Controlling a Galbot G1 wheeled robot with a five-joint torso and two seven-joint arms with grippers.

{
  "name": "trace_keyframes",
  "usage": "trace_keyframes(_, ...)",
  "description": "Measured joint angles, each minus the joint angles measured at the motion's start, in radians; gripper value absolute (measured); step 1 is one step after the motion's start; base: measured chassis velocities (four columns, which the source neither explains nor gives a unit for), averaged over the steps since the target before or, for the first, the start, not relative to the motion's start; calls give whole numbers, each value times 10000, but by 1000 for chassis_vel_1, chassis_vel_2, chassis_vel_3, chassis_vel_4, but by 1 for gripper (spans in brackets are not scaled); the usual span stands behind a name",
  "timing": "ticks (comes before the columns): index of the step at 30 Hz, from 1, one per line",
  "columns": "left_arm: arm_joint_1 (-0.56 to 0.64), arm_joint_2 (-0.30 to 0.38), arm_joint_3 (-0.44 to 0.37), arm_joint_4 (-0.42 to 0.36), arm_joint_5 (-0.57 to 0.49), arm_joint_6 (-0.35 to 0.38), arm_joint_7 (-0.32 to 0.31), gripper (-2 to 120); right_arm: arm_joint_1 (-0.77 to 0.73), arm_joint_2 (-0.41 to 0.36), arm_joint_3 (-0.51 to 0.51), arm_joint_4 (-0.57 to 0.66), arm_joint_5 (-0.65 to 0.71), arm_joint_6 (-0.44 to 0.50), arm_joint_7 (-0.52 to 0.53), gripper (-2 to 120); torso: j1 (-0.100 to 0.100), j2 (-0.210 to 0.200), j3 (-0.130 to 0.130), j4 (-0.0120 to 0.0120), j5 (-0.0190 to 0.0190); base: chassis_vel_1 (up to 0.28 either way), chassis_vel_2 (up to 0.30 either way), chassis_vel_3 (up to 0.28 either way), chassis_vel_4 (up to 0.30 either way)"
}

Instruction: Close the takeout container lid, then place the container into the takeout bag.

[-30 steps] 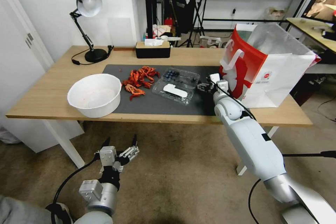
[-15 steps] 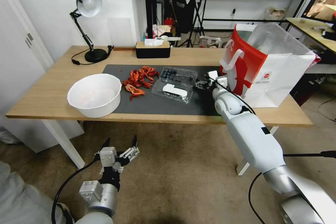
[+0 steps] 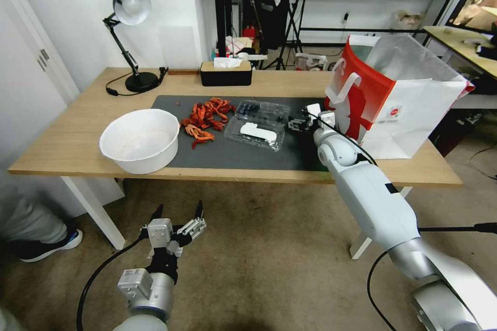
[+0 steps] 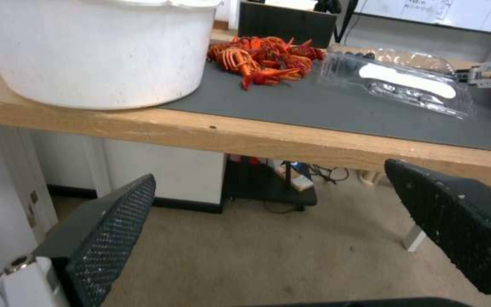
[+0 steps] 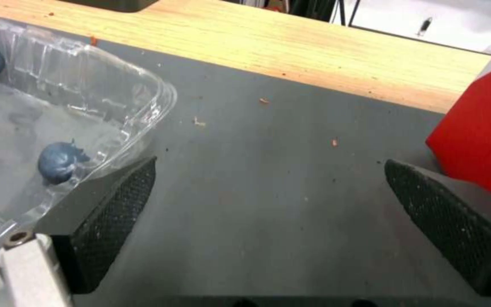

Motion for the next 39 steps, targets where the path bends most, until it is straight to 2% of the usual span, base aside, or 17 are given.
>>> trace_keyframes(15,7,-3,-15,33,15,-60,7,100,526,5,-126,-553,86,373,-288,100,0,0,0,0,0,0,0,0,0)
trace_keyframes(28,-21,16,18,59,25,-61,6,100,692,-57,-105,-452,-652,1978,-154,100,0,-1,0,1,0,0,0,0,0)
trace_keyframes(32,-20,41,-6,15,17,-61,6,100,373,-238,-80,161,-501,2419,-24,100,1,0,0,1,0,0,0,0,0)
trace_keyframes(35,-30,67,-48,-58,-18,-61,6,100,-215,-524,-16,1172,335,2620,180,100,1,-1,0,-1,1,0,0,0,0)
trace_keyframes(36,-30,67,-48,-58,-18,-61,6,100,-215,-524,-16,1172,335,2620,180,100,1,-1,0,-1,1,0,0,0,0)
trace_keyframes(39,-46,80,-47,-112,-30,-61,11,100,-1156,-812,211,2702,1490,2789,554,100,0,0,0,-1,1,0,0,0,0)
